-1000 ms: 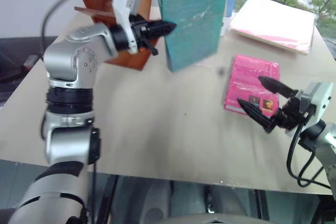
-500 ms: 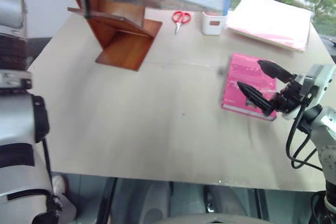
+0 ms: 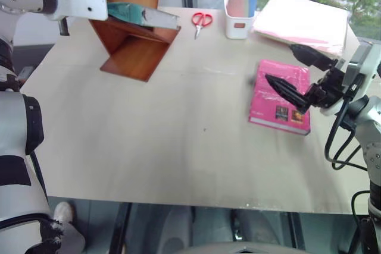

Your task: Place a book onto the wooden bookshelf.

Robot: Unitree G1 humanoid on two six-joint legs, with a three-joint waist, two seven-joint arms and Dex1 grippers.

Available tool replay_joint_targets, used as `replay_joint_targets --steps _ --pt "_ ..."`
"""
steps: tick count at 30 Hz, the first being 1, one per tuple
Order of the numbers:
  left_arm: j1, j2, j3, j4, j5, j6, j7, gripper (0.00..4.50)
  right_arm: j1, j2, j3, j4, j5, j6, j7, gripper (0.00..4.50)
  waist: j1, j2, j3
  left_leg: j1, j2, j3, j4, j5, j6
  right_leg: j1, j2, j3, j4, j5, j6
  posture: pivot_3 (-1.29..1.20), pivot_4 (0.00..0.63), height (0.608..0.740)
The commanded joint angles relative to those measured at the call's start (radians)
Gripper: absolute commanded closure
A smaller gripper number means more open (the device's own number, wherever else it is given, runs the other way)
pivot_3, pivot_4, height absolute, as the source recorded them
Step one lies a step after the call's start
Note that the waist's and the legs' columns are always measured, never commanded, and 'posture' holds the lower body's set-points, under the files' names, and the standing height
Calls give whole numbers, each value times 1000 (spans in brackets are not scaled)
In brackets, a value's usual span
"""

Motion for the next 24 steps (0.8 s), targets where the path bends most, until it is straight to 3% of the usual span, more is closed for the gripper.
replay_joint_targets --steps 1,2,4,10,12,15,18,20,22,24 --pt "-2 14 8 62 14 18 -4 4438 -28 -15 -12 -42 30 0 17 0 -2 0 0 0 0 0 0 0 0 0 0 0 0 0 0 0 150 740" --pt "-2 11 17 67 6 27 -13 3843 -30 -18 -10 -45 32 1 21 0 -2 0 0 1 0 0 0 0 0 0 0 0 1 0 0 0 150 740" --pt "-4 11 26 68 3 37 -15 3388 -30 -23 -13 -50 34 3 27 0 -3 0 0 2 0 0 0 0 0 0 0 1 3 0 0 0 150 740" --pt "10 29 87 56 -61 6 -56 459 -36 -40 -8 -36 32 6 58 0 -4 0 0 0 0 1 1 0 0 -1 0 1 2 0 0 0 150 740" --pt "27 33 130 40 -111 -26 -73 59 -39 -44 -5 -26 28 6 69 0 -3 0 0 -2 0 1 1 0 0 -2 0 1 2 0 0 0 150 740" --pt "51 31 191 7 -194 -67 -127 59 -40 -54 -7 -16 27 8 86 0 -2 -1 0 -5 0 0 1 0 -1 -5 0 0 3 0 0 0 150 740" --pt "147 -37 371 -234 -569 35 -397 59 -51 -70 -4 1 34 23 109 0 2 -1 0 -5 -1 0 1 1 -1 -5 -1 0 2 0 0 0 150 740" --pt "308 -66 441 -623 -852 347 -502 59 -55 -81 4 16 29 32 119 0 11 -1 0 -7 0 -1 2 3 -4 -5 -1 -2 2 0 0 0 150 740" --pt "483 -76 472 -1024 -1088 693 -432 59 -55 -95 22 34 2 30 136 0 12 -1 0 -7 3 -1 3 3 -5 -4 -2 -1 1 0 -1 0 150 740" --pt "634 -114 503 -1280 -1262 926 -295 59 -51 -104 40 44 -15 38 145 0 11 -1 0 -7 4 0 5 3 -5 -3 -1 0 1 0 0 0 150 740"
